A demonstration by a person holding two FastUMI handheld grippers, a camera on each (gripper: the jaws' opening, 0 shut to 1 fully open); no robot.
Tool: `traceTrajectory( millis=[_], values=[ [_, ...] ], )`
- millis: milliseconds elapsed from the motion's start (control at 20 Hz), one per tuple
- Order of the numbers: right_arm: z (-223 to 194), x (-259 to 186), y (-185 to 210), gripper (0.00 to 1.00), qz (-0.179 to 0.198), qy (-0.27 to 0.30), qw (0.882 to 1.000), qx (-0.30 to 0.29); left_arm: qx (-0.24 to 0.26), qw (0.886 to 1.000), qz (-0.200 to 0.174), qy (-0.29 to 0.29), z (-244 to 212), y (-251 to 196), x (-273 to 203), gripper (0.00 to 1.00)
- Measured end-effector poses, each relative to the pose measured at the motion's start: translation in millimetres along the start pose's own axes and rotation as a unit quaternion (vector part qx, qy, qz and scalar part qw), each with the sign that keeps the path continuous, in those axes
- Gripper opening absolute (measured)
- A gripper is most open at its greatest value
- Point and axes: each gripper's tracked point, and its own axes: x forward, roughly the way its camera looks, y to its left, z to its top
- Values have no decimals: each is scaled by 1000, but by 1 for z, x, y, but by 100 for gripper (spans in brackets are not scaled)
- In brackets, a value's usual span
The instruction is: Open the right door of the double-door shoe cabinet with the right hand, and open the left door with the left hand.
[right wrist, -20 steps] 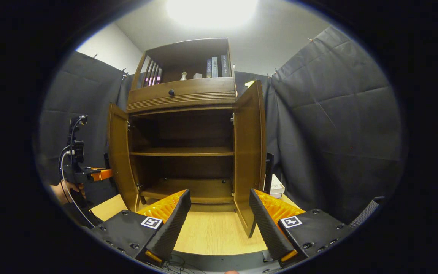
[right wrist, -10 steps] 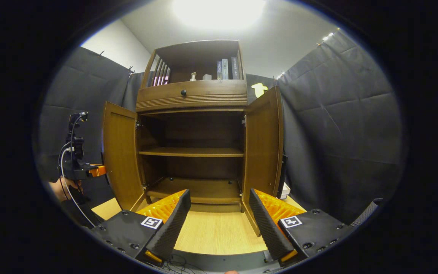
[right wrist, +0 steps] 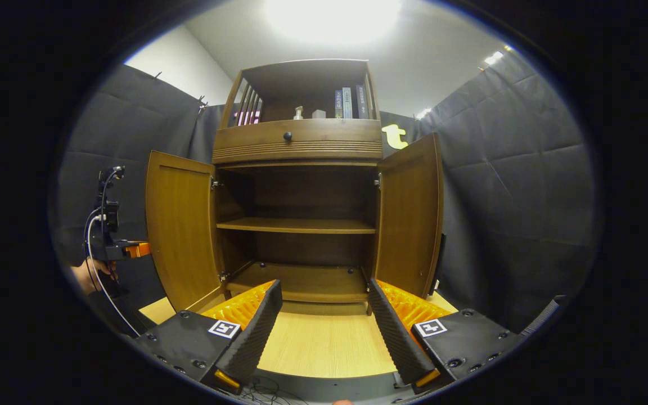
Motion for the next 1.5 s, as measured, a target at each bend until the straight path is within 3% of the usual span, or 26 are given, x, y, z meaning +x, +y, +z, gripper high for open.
traceTrajectory(
  millis=[50,100,250,500,950,1450,1500],
  values=[
    [1,1,-1,93,-3,-3,1000,-4,-1,1000,-4,0,0,2,1,9],
    [3,1,-3,94,-5,-5,1000,-5,-2,1000,-7,3,0,0,-1,14],
    [6,6,-1,97,-5,-15,1000,9,6,1000,-15,-9,6,2,-8,9],
    [10,4,-2,100,-17,-23,999,27,15,1000,-9,-23,15,4,-19,13],
    [11,0,-20,96,-20,-28,999,17,25,998,7,-52,38,-6,-54,11],
    [17,-4,-31,96,-39,-44,998,21,33,997,12,-65,46,-13,-76,14],
    [18,-4,-33,99,-41,-47,998,20,32,997,15,-64,46,-11,-77,20]
  ],
)
